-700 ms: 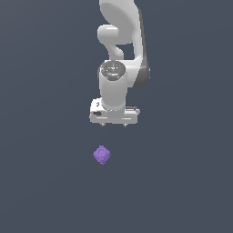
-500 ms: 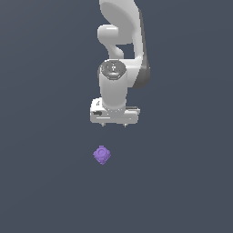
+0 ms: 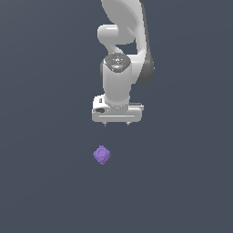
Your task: Pick up the object and move it to a goal position.
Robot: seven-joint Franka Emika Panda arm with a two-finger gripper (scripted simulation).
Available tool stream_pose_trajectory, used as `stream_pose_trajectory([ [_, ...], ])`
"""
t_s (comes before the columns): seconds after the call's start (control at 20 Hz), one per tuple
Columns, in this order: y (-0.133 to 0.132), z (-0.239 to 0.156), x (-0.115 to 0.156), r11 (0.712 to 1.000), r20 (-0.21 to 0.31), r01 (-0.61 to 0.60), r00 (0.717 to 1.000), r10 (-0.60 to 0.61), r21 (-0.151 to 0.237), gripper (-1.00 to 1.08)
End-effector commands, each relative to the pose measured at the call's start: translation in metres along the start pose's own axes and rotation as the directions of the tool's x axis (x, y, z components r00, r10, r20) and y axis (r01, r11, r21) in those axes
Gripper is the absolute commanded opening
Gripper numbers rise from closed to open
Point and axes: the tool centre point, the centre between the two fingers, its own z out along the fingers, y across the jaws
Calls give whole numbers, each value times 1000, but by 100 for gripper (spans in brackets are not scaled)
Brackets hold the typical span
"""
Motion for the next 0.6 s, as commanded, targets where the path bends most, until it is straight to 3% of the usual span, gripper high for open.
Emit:
stream_pose_trajectory([
  [0.0,0,1,0,1000,1,-2,1000,2,0,100],
  [0.55,13,13,20,991,2,-132,991,132,5,100],
])
